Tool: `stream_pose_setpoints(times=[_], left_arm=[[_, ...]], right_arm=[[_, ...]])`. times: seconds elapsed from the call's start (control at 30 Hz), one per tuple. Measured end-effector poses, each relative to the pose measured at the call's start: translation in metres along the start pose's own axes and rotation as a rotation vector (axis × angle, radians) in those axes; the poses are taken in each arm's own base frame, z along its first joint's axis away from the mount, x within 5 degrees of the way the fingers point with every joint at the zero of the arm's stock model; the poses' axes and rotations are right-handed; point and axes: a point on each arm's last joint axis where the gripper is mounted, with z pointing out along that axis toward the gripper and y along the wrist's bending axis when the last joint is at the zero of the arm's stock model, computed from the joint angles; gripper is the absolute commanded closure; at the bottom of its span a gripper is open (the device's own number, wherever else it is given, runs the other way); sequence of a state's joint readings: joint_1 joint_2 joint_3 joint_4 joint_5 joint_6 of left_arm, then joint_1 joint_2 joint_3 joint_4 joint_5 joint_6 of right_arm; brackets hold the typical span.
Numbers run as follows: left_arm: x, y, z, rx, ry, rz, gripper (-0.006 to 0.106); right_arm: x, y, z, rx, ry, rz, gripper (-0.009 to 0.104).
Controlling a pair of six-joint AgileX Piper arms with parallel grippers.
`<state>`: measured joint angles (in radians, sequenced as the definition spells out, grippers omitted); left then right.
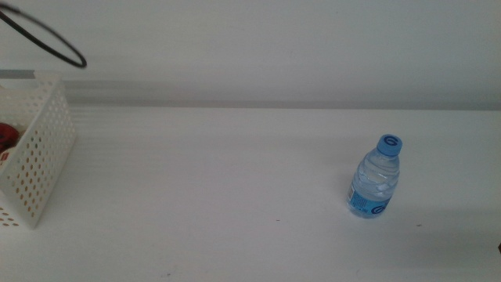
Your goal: Use arms to grab the bottles and put them into the dustbin to the left of the table.
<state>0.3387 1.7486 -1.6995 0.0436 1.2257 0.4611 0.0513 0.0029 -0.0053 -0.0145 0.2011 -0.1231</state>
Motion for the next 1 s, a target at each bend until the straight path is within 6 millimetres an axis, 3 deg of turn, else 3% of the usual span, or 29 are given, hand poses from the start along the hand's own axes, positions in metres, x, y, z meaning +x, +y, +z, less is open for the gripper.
stream_pose_setpoints(times=[0.27,0.43,0.73,0.9,1.0], left_arm=[[0.007,-0.026,-0.077,0.141,-0.277,0.01,0.007],[0.032,-0.059,-0.119,0.277,-0.433,0.022,0.007],[0.103,-0.151,-0.152,0.414,-0.458,0.231,0.007],[0.131,-0.179,-0.166,0.36,-0.438,0.346,0.007],[0.135,-0.187,-0.169,0.369,-0.435,0.356,0.007]], right_arm=[[0.0,0.0,0.0,0.0,0.0,0.0,0.007],[0.0,0.0,0.0,0.0,0.0,0.0,0.007],[0.0,0.0,0.0,0.0,0.0,0.0,0.007],[0.0,0.0,0.0,0.0,0.0,0.0,0.007],[0.0,0.0,0.0,0.0,0.0,0.0,0.007]])
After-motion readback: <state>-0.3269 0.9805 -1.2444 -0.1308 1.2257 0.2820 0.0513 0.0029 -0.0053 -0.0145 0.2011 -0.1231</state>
